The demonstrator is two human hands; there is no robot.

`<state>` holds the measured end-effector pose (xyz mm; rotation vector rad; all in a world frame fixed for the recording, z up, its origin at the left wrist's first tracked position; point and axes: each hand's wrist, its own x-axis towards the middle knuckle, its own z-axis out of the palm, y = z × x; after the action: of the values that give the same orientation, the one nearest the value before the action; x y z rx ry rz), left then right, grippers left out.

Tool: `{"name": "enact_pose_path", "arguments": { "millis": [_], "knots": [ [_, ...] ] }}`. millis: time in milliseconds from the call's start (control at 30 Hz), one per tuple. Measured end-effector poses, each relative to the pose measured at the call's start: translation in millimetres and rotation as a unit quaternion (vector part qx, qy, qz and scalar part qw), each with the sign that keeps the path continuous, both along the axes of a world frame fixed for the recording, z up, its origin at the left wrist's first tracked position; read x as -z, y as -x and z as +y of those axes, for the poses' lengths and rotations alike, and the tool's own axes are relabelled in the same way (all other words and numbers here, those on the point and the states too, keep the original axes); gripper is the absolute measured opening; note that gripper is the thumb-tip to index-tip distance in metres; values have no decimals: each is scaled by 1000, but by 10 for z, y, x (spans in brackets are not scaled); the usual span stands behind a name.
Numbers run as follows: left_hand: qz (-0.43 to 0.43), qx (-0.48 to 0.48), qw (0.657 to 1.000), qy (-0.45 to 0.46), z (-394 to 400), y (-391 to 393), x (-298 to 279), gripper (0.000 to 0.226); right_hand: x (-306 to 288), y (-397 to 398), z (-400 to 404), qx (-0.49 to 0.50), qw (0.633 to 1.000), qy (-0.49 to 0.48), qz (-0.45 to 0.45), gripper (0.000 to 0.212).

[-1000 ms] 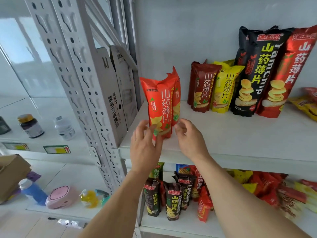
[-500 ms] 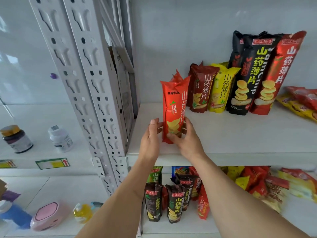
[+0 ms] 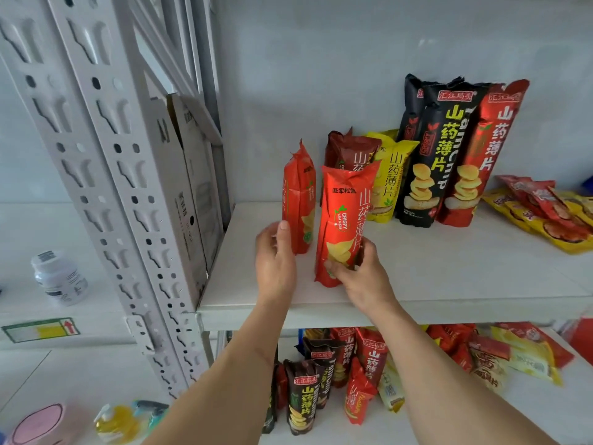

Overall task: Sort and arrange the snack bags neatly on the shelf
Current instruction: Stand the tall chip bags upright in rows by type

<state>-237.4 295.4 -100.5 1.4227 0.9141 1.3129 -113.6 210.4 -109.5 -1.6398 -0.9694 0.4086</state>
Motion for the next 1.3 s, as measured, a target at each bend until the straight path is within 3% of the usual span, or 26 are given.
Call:
{"name": "enact_pose_path", "arguments": {
  "millis": [133, 400, 600, 733, 900, 1033, 1167, 1233, 1300],
  "knots": [
    [47, -15, 999, -4, 316, -181, 63, 69, -14, -35, -3, -14, 1000, -8, 0, 65],
    [91, 1, 996, -6, 555, -437, -13, 99, -1, -186, -1, -39, 999, -10, 5, 63],
    [39, 37, 999, 3, 671, -451, -37, 75, 17, -232, 9, -45, 999, -2, 10, 70],
    [-3, 142, 989, 32, 754, -364, -4, 64, 40, -239, 79, -37, 999, -7, 11, 69],
    [12, 217, 974, 58, 809, -300, -28, 75, 77, -247, 209, -35, 999, -6, -4, 67],
    [29, 207, 976, 65, 763, -297, -60, 92, 81, -237, 283, -29, 999, -3, -18, 68],
    [19, 140, 989, 33, 625, -297, -84, 72, 81, -236, 356, -23, 999, 5, -33, 69],
    [7, 123, 992, 9, 554, -292, -86, 87, 86, -236, 397, -19, 999, 8, -37, 69],
    [15, 110, 994, -23, 527, -301, -80, 116, 81, -230, 436, -17, 999, 8, -37, 68]
  ]
}}
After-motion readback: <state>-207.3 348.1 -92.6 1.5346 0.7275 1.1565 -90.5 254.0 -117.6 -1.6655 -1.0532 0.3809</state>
